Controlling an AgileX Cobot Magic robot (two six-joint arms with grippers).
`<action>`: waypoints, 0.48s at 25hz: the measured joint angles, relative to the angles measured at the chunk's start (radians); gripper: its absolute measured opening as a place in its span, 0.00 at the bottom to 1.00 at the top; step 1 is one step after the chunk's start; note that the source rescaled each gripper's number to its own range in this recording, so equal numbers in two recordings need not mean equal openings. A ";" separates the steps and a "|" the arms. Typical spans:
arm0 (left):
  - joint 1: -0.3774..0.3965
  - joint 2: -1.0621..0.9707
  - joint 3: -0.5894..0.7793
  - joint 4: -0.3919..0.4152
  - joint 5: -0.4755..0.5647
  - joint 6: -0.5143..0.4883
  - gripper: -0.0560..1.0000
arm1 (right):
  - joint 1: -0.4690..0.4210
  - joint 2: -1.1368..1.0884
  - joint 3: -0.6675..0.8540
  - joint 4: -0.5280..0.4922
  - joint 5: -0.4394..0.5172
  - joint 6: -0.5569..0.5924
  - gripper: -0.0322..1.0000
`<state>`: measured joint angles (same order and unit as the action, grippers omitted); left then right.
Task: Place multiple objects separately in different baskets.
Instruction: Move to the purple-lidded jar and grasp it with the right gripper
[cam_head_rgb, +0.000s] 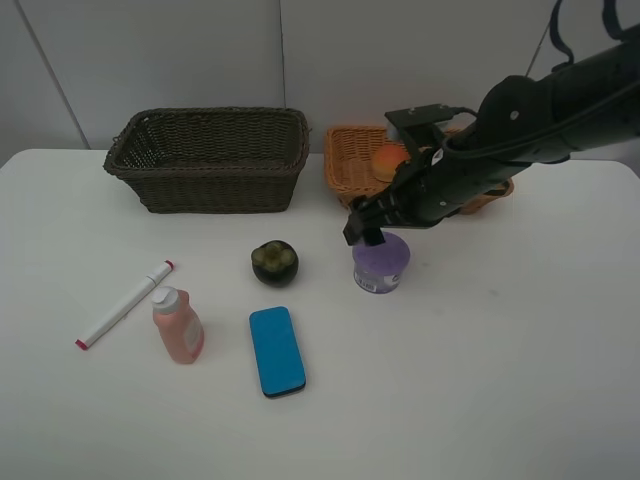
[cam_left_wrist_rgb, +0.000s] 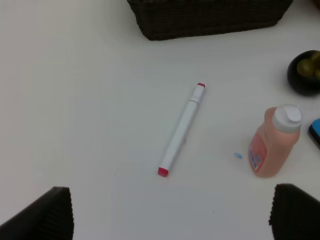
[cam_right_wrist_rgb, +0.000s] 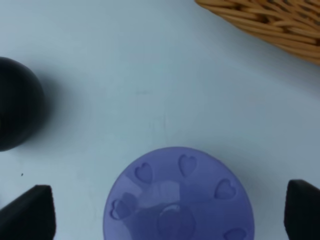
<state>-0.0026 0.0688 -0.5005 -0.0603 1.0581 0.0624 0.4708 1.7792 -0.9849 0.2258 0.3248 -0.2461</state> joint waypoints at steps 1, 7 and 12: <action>0.000 0.000 0.000 0.000 0.000 0.000 1.00 | 0.000 0.000 0.000 0.000 -0.001 0.000 1.00; 0.000 0.000 0.000 0.000 0.000 0.000 1.00 | 0.000 0.034 0.000 0.000 -0.008 -0.001 1.00; 0.000 0.000 0.000 0.000 0.000 0.000 1.00 | 0.000 0.066 0.000 0.001 -0.010 -0.001 1.00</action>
<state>-0.0026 0.0688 -0.5005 -0.0603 1.0581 0.0624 0.4708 1.8457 -0.9849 0.2269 0.3145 -0.2470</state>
